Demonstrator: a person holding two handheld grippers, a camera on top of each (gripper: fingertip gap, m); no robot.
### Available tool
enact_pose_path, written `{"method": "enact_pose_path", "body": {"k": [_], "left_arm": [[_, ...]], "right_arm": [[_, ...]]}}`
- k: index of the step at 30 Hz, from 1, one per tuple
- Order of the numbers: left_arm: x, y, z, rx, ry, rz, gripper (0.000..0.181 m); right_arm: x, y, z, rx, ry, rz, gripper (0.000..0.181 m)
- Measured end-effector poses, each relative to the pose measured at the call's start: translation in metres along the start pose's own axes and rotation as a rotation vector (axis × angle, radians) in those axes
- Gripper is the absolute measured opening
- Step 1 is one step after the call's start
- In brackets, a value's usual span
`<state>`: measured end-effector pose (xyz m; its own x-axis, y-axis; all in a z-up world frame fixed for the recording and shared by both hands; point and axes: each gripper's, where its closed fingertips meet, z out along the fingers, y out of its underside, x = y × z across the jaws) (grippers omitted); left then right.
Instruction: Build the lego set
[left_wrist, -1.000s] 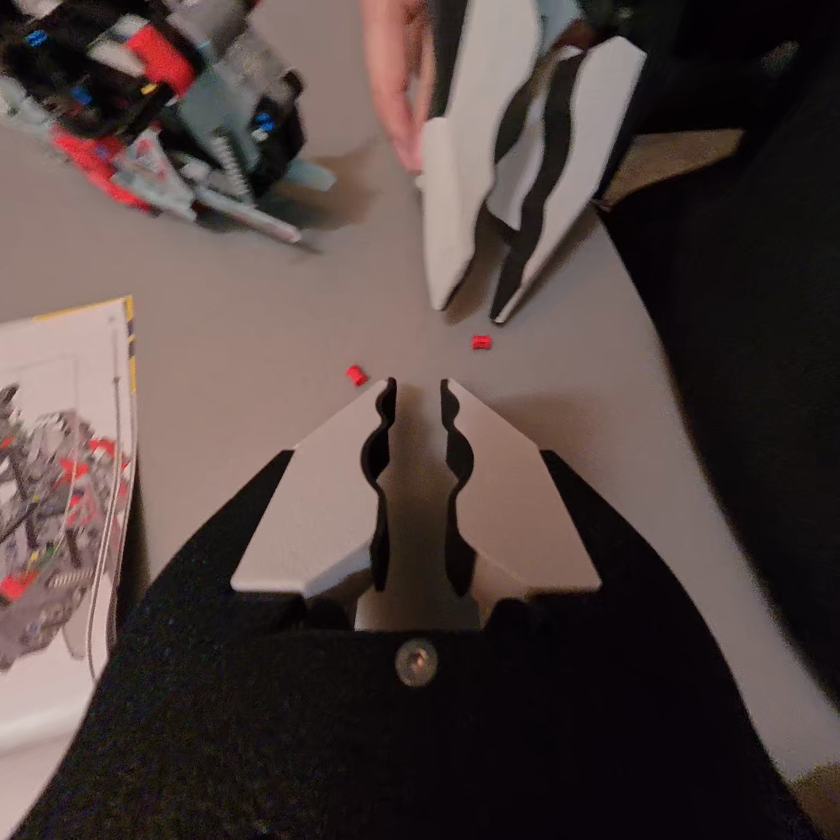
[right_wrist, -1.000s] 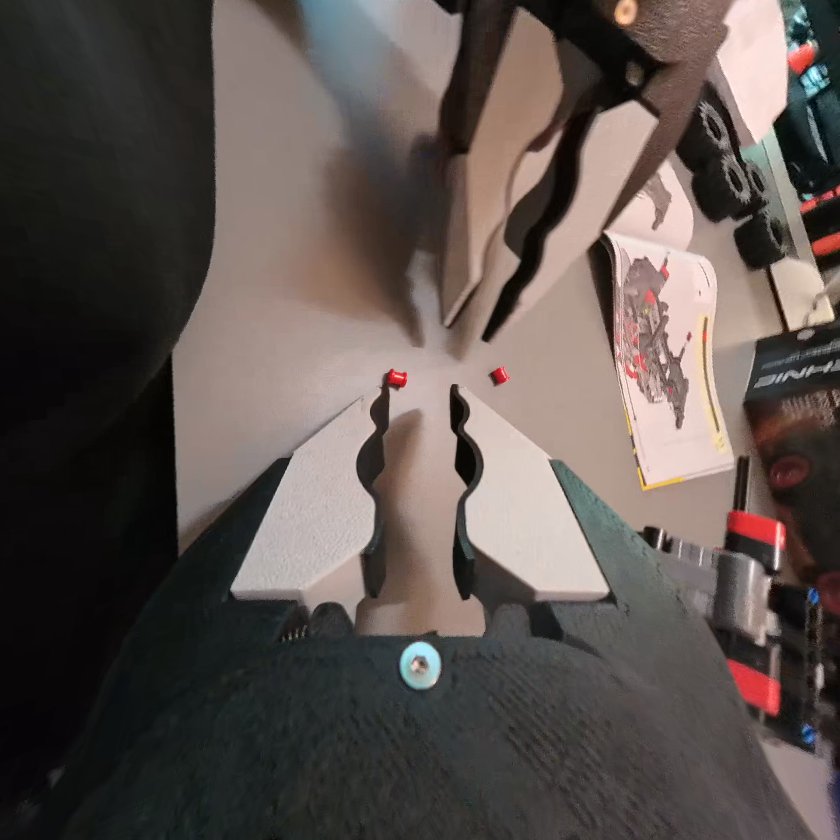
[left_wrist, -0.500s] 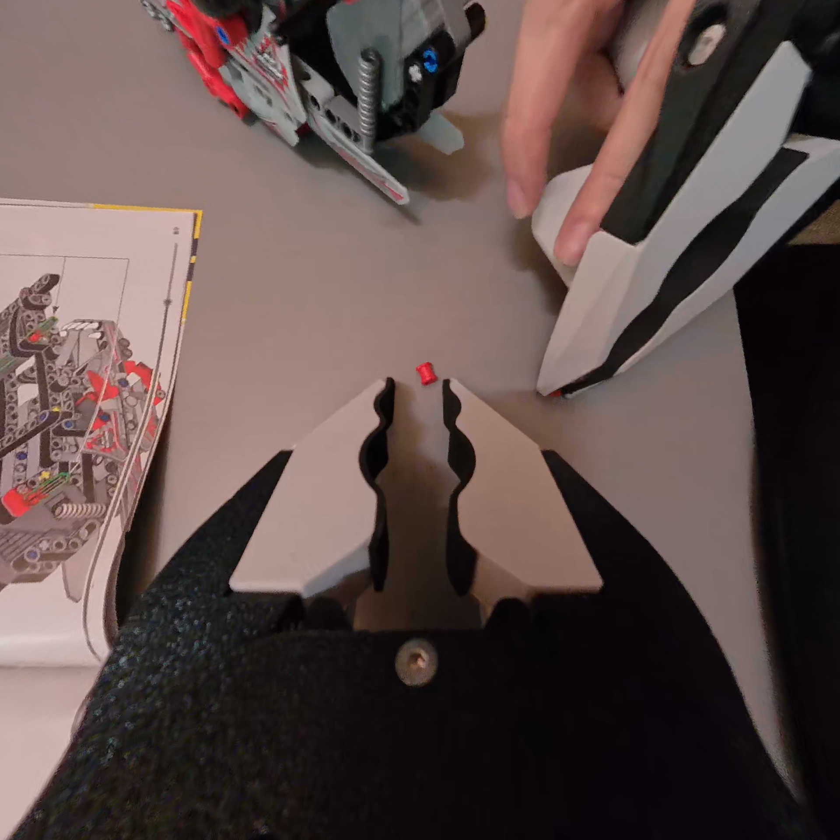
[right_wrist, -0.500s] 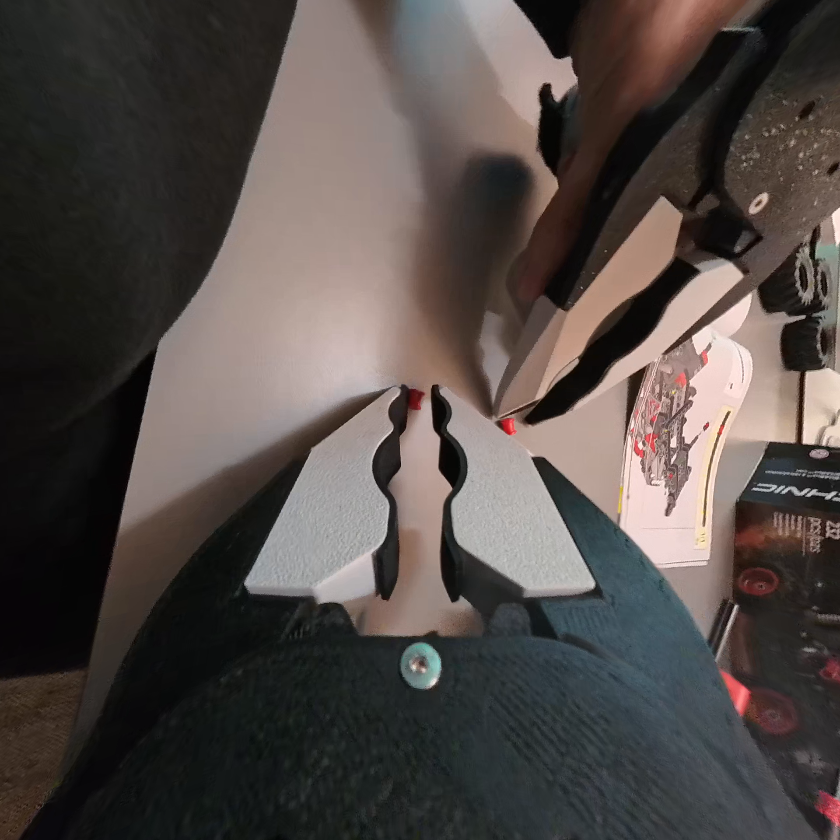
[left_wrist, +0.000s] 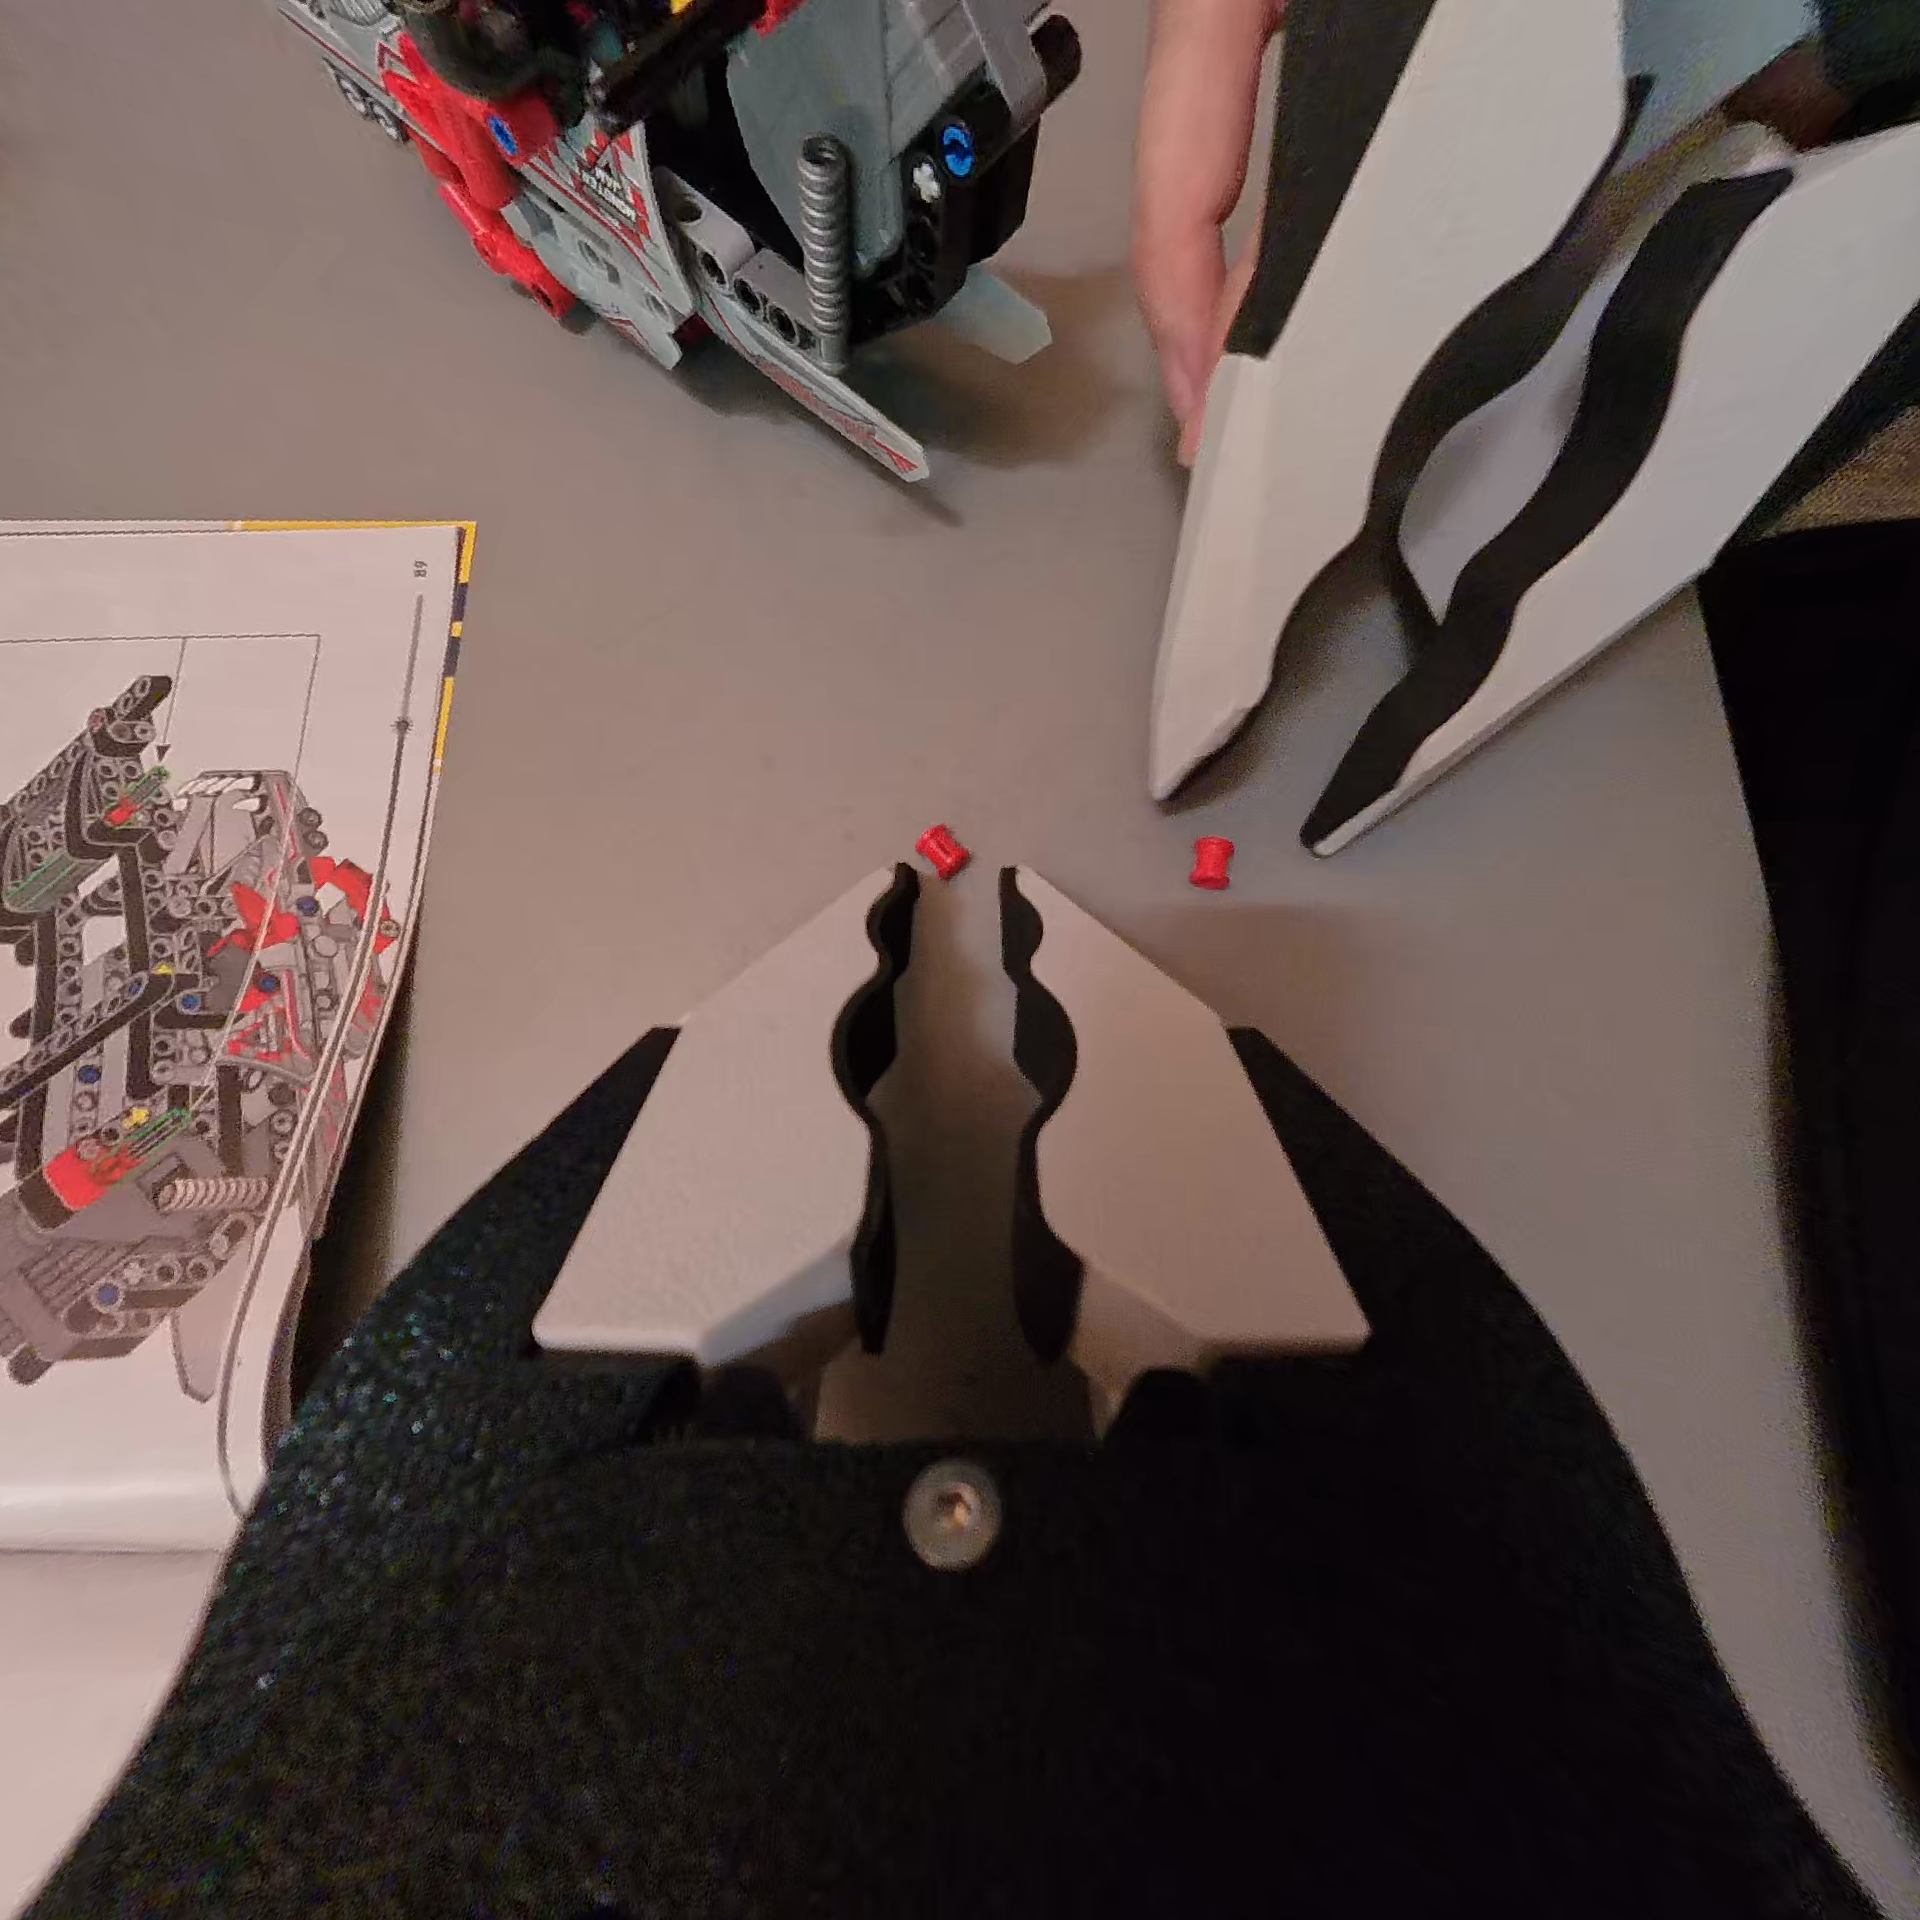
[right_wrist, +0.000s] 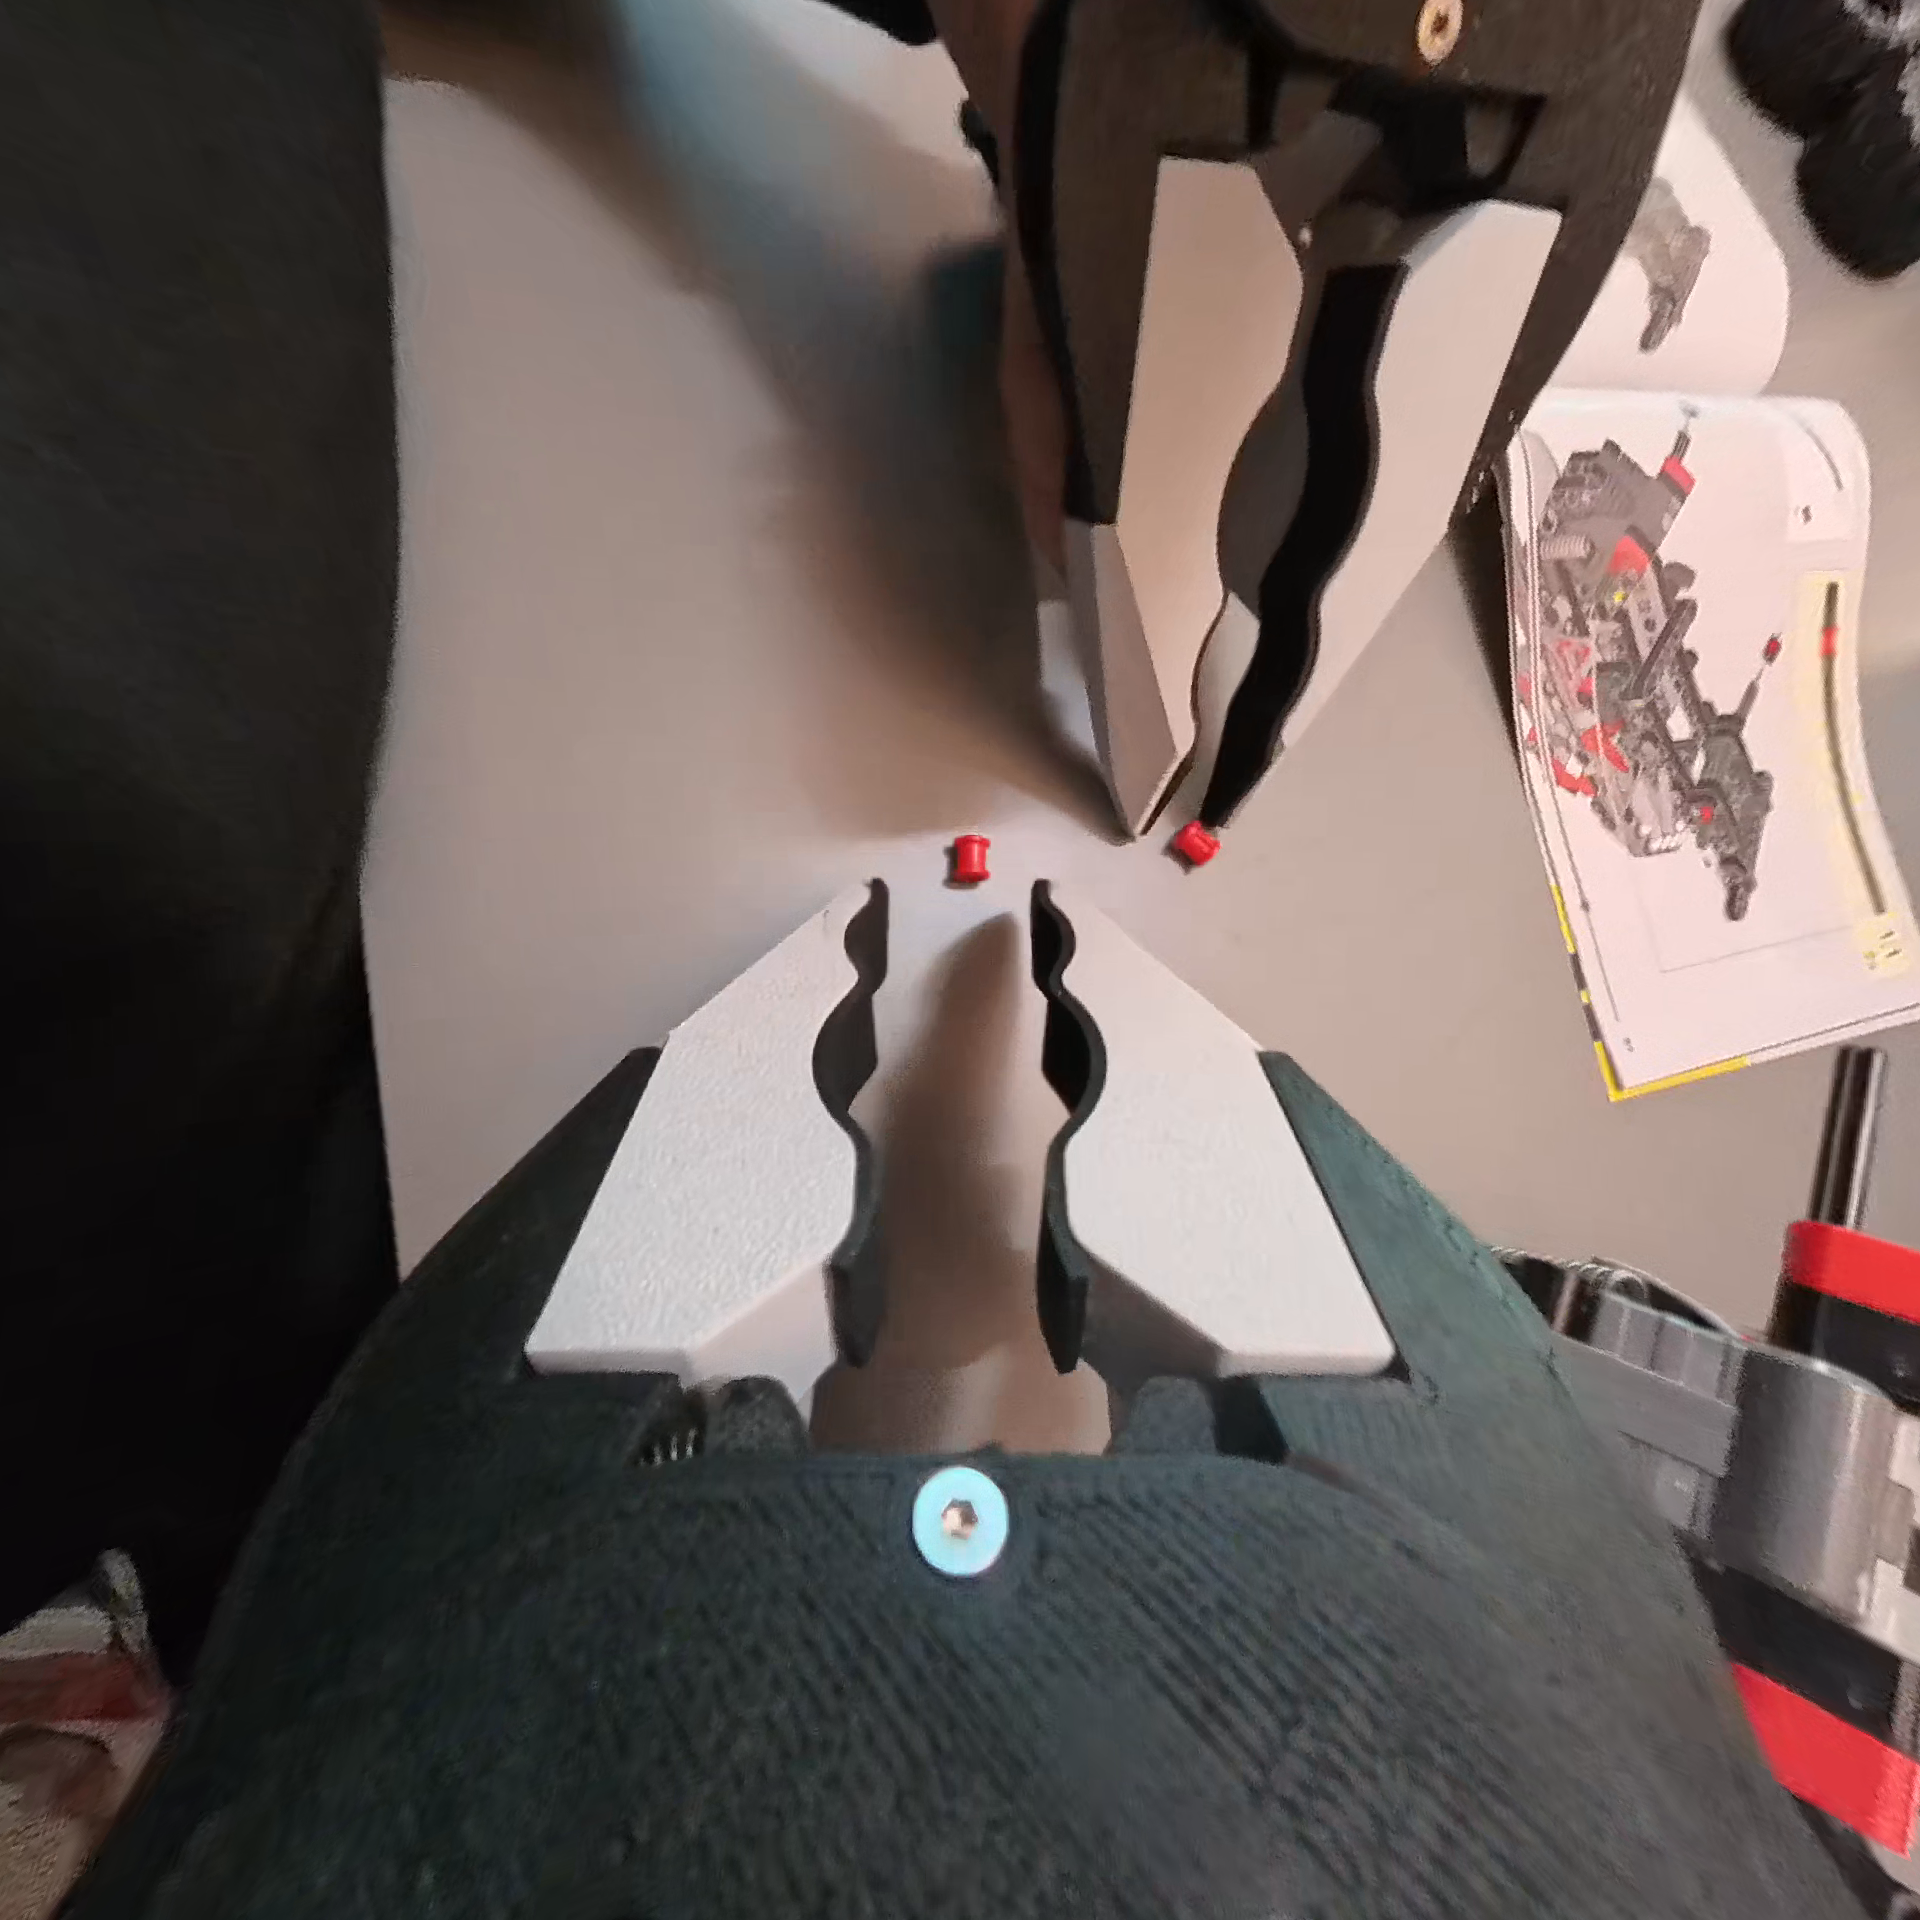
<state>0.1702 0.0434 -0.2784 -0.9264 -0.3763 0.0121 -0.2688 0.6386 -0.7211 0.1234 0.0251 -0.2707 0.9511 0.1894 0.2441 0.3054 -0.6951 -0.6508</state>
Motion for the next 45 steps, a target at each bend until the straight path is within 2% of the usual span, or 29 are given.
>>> {"method": "enact_pose_path", "body": {"k": [1, 7, 10, 16, 22, 27, 32, 38, 45], "left_arm": [[0.000, 0.000, 0.000, 0.002, 0.004, -0.006, 0.014], [-0.002, -0.001, 0.001, 0.006, -0.029, -0.023, 0.010], [-0.002, -0.001, 0.002, 0.016, -0.032, -0.017, 0.006], [-0.004, -0.002, 0.002, 0.019, -0.042, -0.035, 0.008], [-0.005, -0.003, 0.003, 0.006, -0.064, -0.119, 0.009], [-0.007, -0.003, 0.004, -0.022, -0.124, -0.108, 0.005], [-0.007, -0.002, 0.003, -0.006, -0.091, -0.053, 0.005], [-0.006, -0.002, 0.002, 0.005, -0.050, -0.075, 0.009], [-0.009, -0.003, 0.003, -0.004, -0.078, -0.088, 0.007]], "right_arm": [[0.002, 0.000, 0.001, -0.001, -0.001, 0.031, 0.028], [0.009, -0.002, 0.009, 0.040, 0.012, 0.197, 0.020], [0.009, -0.003, 0.012, 0.049, 0.023, 0.207, 0.009], [0.010, -0.004, 0.013, 0.069, 0.051, 0.228, 0.006], [0.012, -0.003, 0.013, 0.036, 0.122, 0.287, 0.006], [0.017, -0.001, 0.012, 0.026, 0.194, 0.350, 0.006], [0.017, 0.001, 0.011, 0.045, 0.187, 0.391, 0.007], [0.018, 0.003, 0.009, 0.048, 0.183, 0.418, 0.012], [0.019, 0.002, 0.011, 0.051, 0.169, 0.427, 0.010]]}}
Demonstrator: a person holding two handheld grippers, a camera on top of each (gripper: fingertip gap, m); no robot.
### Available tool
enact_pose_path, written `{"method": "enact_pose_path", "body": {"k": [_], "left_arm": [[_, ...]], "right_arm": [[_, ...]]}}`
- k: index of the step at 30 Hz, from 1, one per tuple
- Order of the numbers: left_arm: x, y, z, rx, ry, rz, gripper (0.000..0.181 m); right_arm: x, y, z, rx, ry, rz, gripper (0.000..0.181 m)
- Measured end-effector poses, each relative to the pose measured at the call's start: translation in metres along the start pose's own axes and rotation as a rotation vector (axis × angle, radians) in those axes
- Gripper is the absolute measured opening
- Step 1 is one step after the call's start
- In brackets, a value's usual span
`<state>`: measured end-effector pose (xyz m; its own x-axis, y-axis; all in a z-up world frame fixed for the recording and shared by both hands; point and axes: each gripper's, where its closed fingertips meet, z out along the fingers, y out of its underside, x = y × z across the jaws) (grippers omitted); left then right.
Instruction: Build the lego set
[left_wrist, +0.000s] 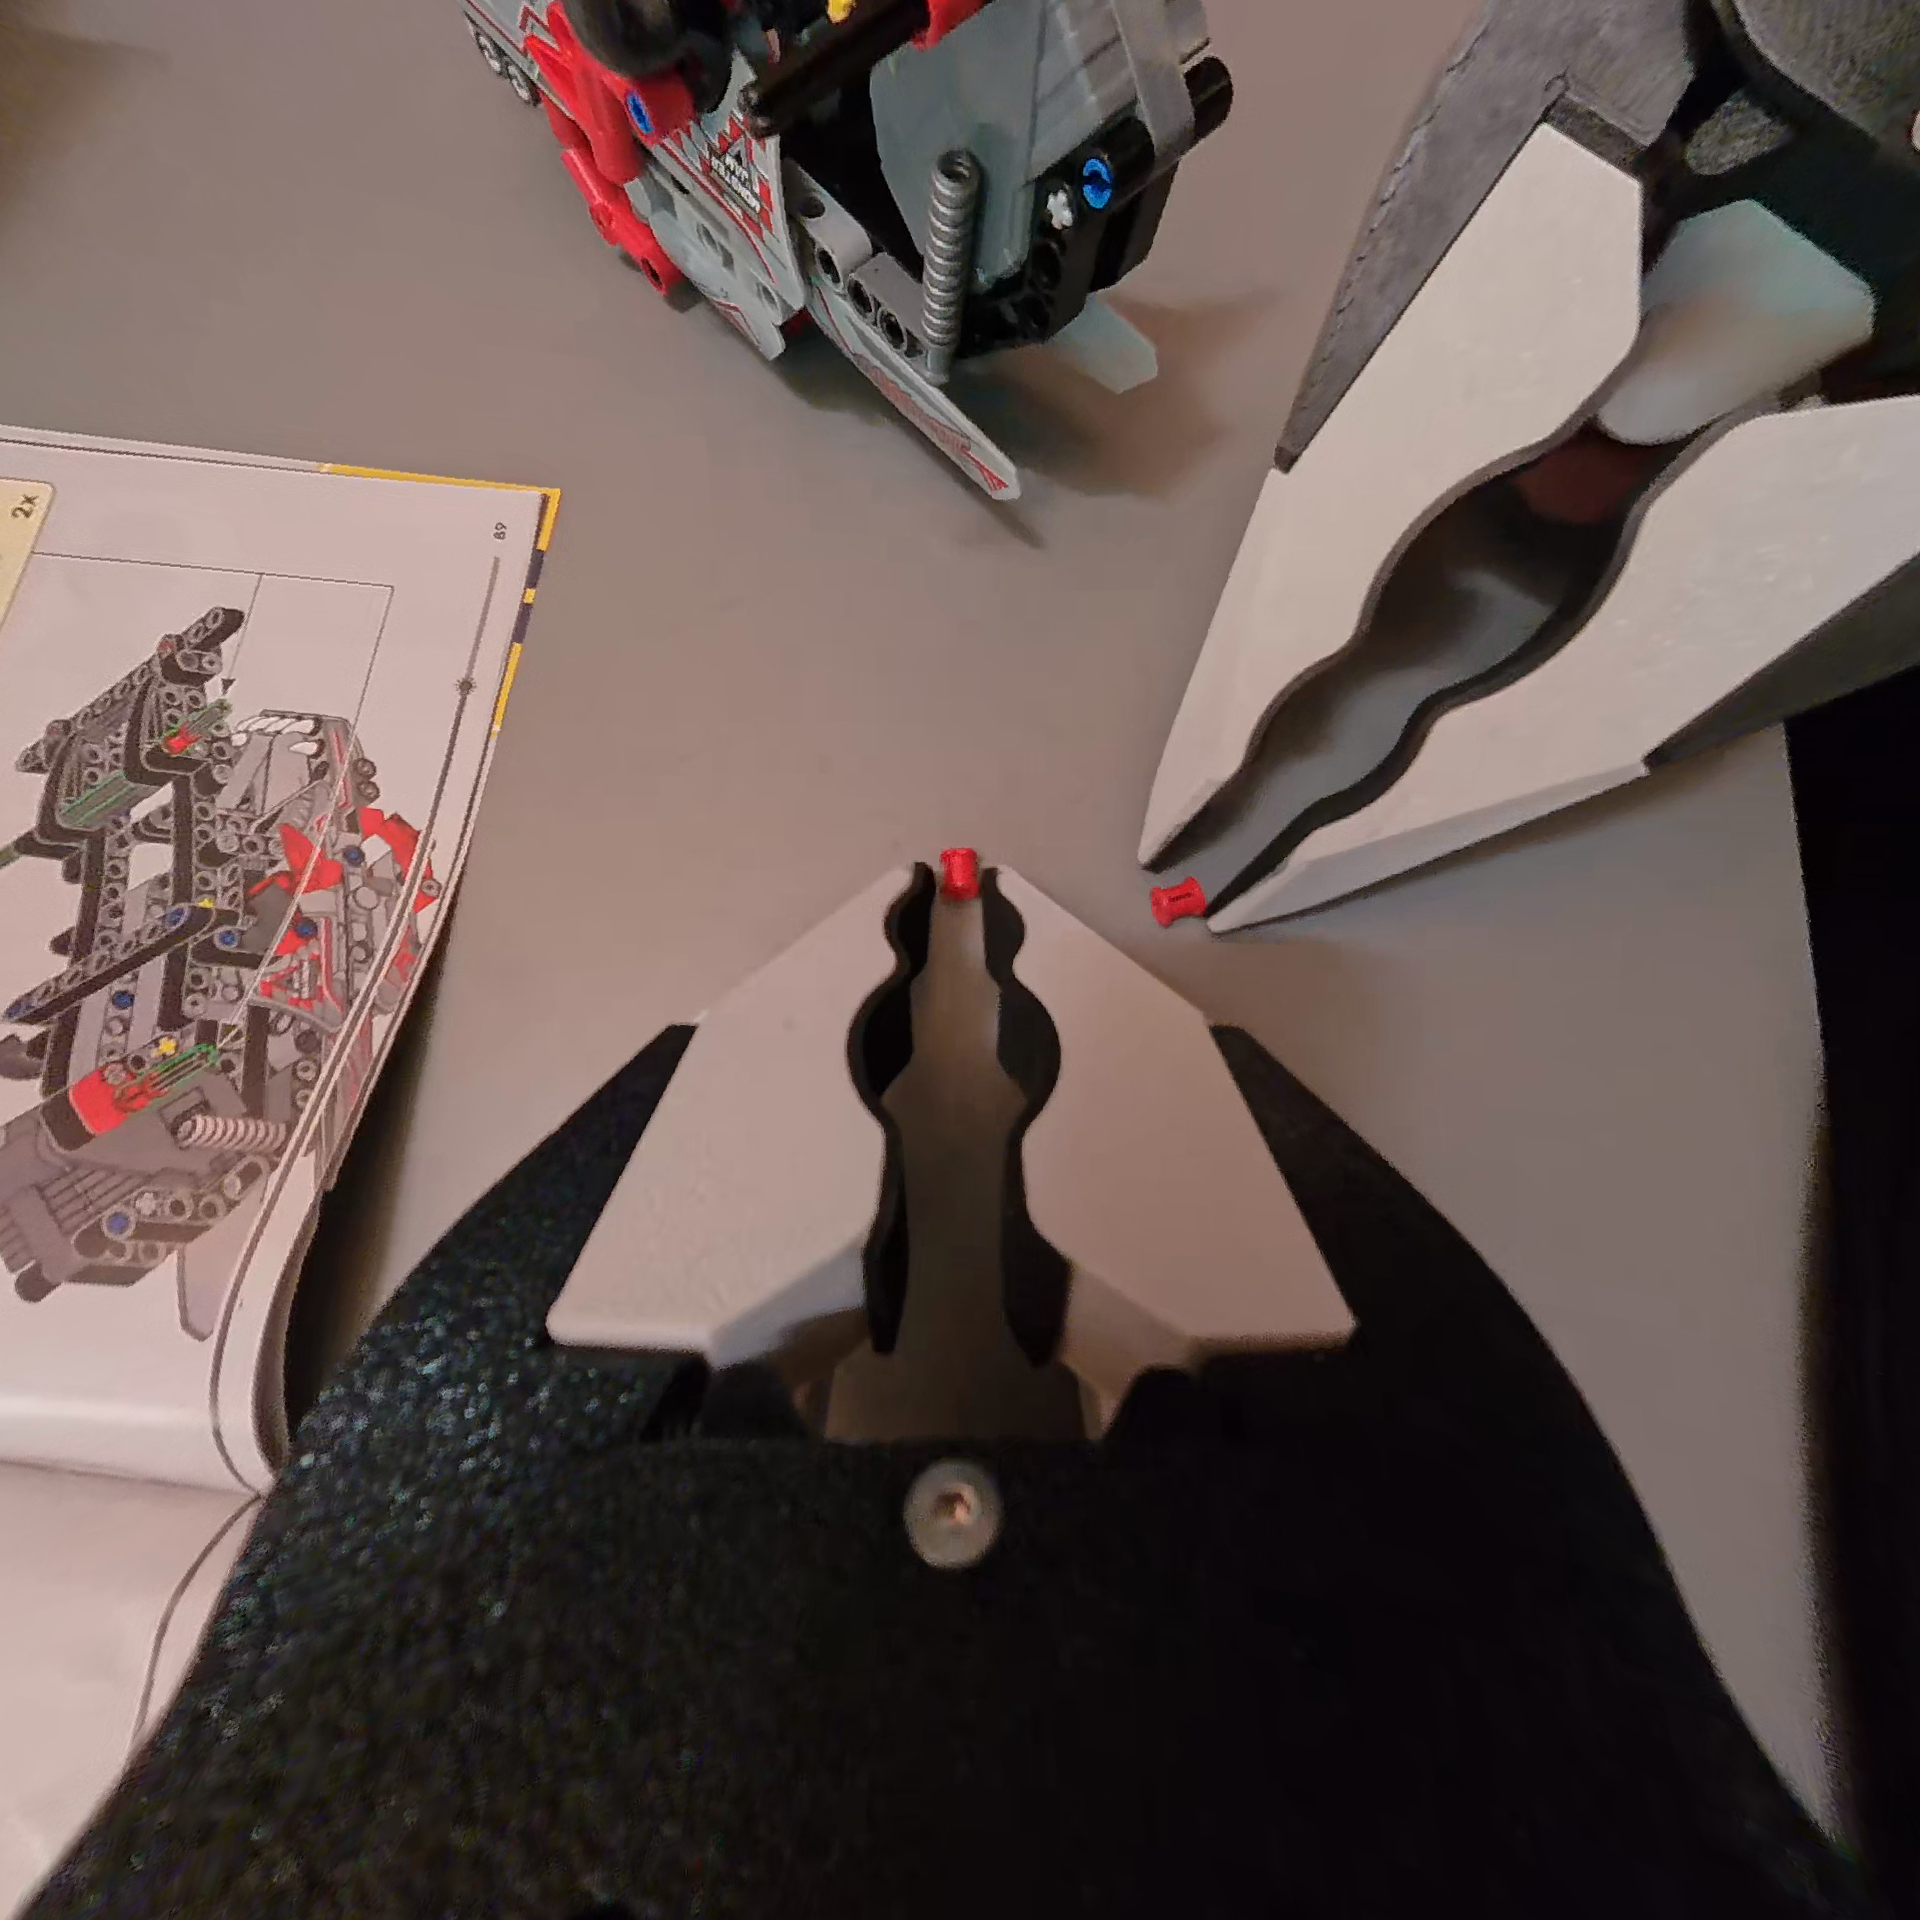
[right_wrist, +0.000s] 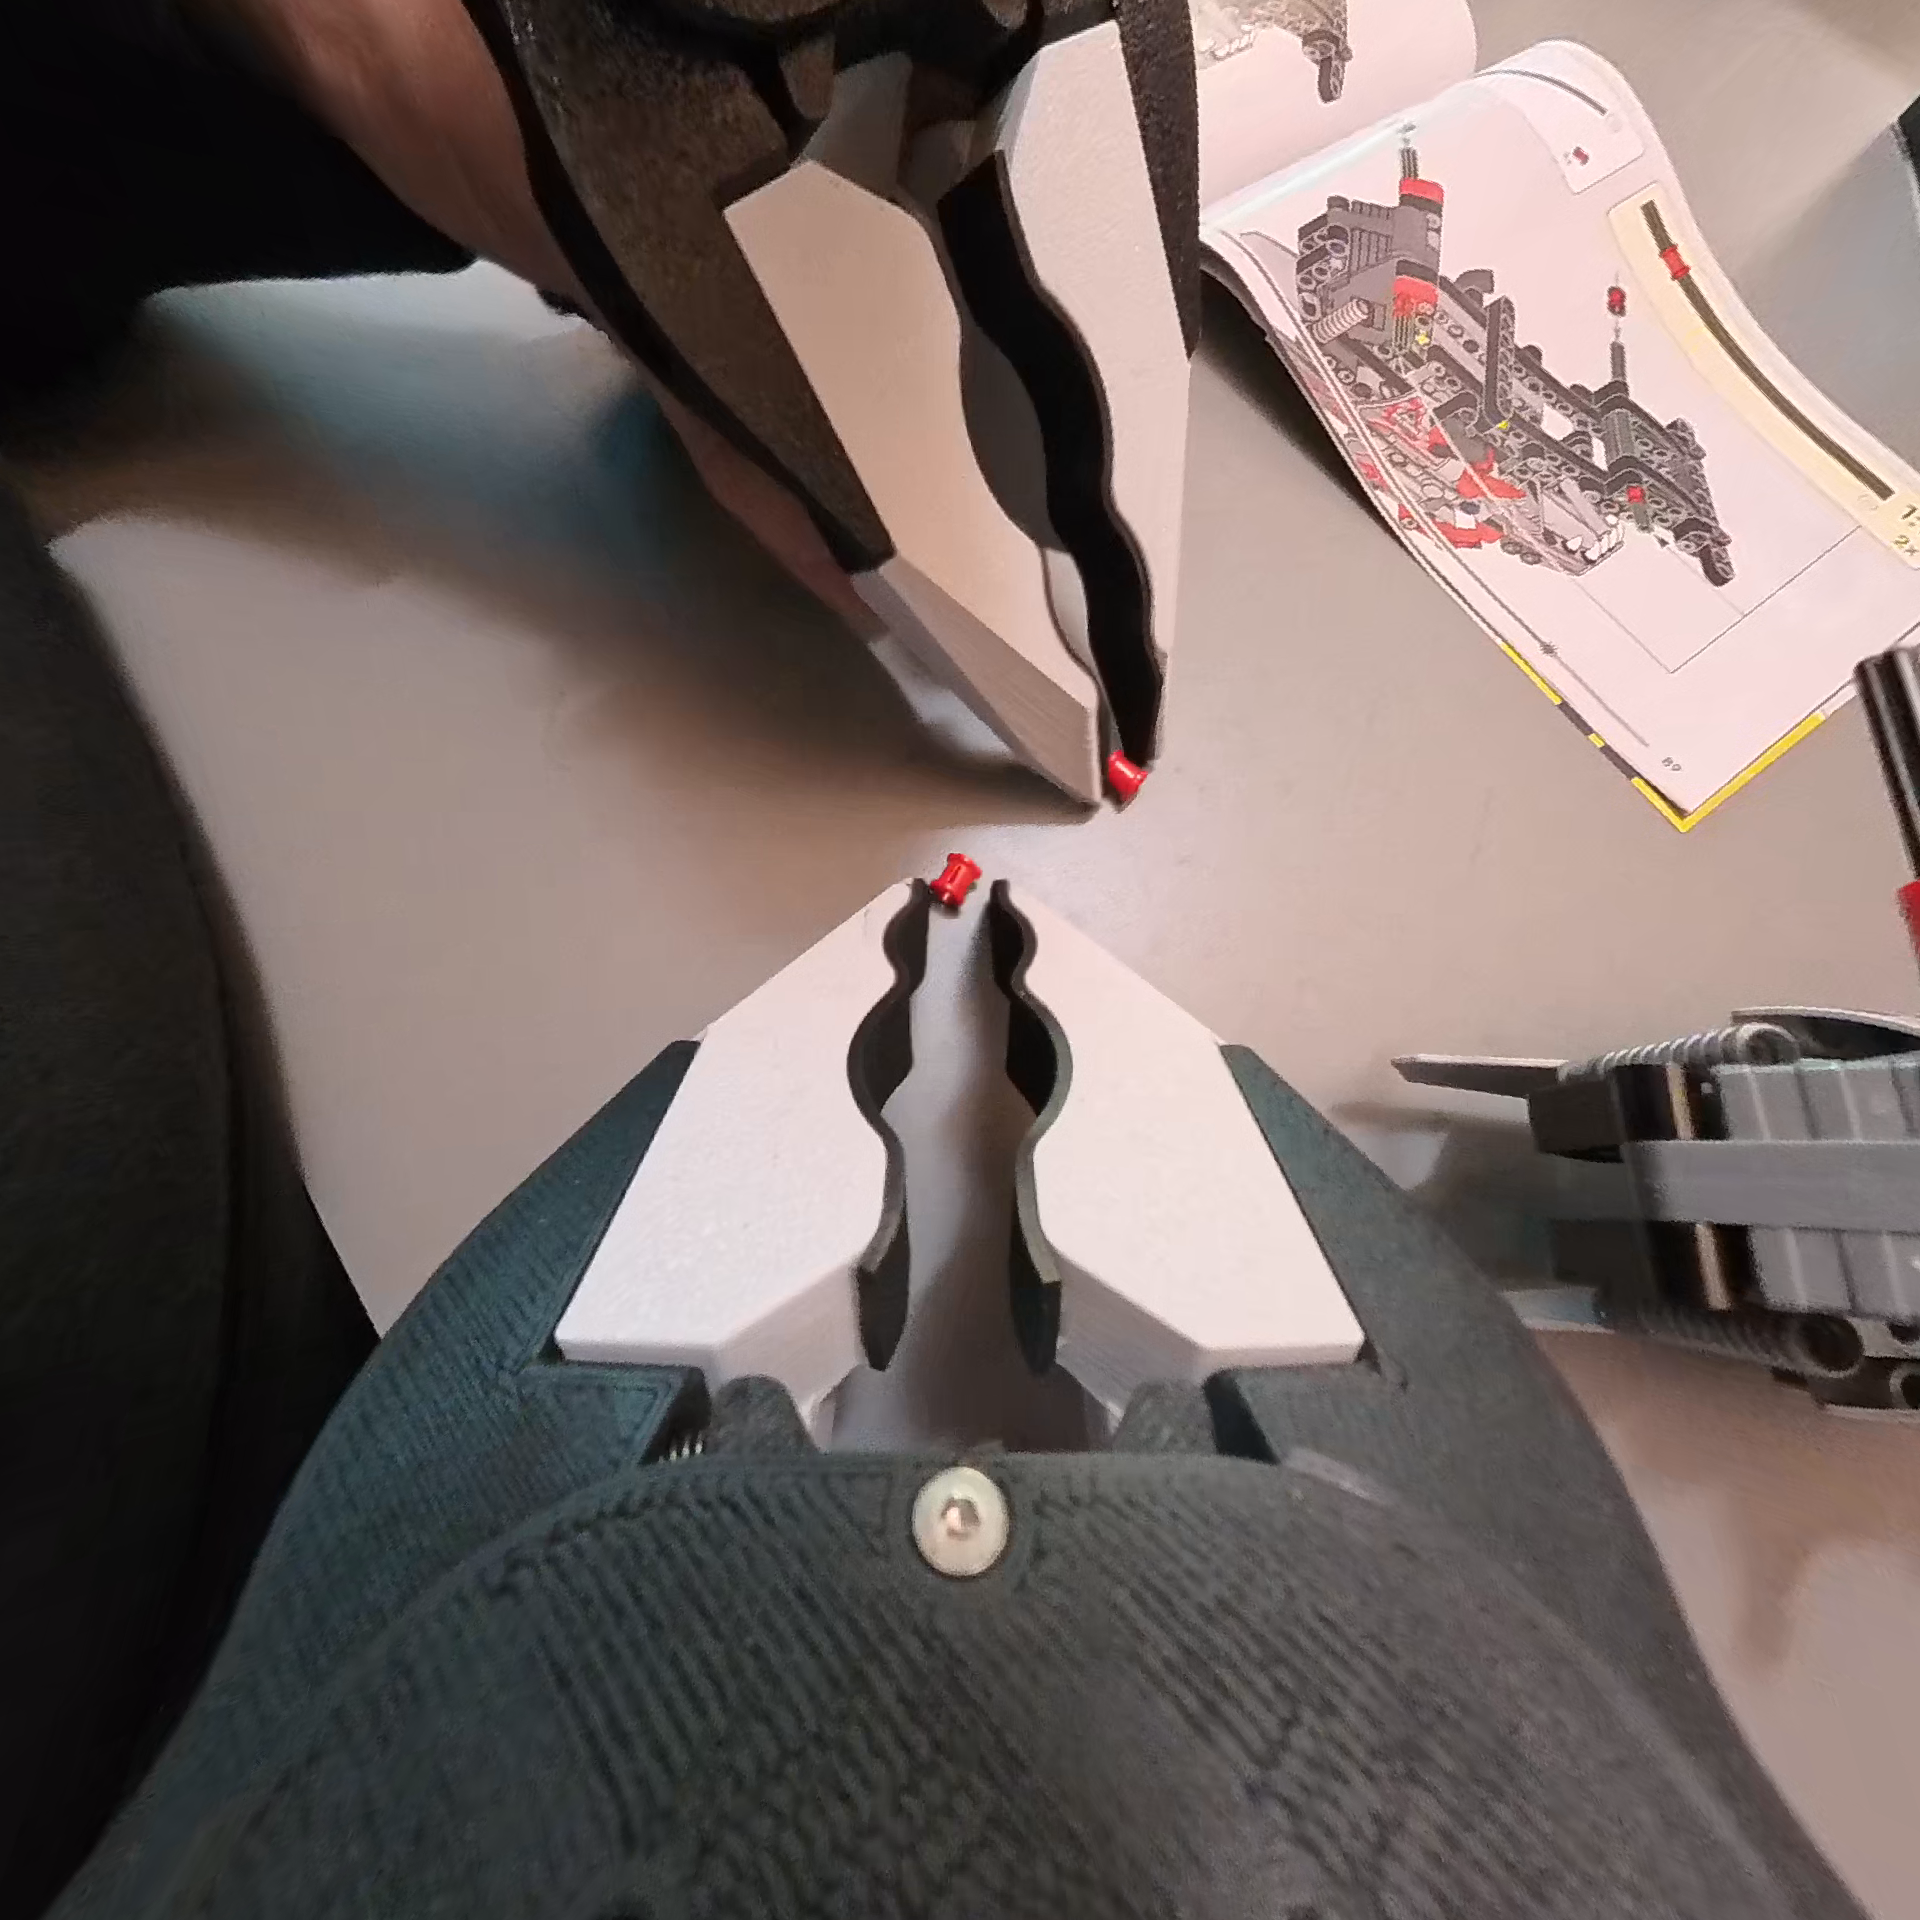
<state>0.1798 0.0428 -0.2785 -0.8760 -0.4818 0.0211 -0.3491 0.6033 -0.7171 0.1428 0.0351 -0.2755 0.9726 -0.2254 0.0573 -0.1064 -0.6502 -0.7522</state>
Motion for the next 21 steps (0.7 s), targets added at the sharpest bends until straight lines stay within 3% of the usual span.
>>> {"method": "enact_pose_path", "body": {"k": [11, 16, 21], "left_arm": [[-0.0006, -0.0014, 0.0010, 0.030, -0.004, 0.134, 0.004], [-0.0006, -0.0013, 0.0010, 0.030, 0.005, 0.124, 0.005], [-0.0007, -0.0010, 0.0011, 0.029, 0.017, 0.105, 0.005]], "right_arm": [[0.0025, -0.0016, 0.0028, -0.005, -0.012, 0.047, 0.000], [-0.0031, -0.0050, 0.0035, 0.007, -0.037, 0.157, 0.019], [-0.0009, -0.0075, 0.0063, 0.013, 0.013, 0.243, 0.018]]}}
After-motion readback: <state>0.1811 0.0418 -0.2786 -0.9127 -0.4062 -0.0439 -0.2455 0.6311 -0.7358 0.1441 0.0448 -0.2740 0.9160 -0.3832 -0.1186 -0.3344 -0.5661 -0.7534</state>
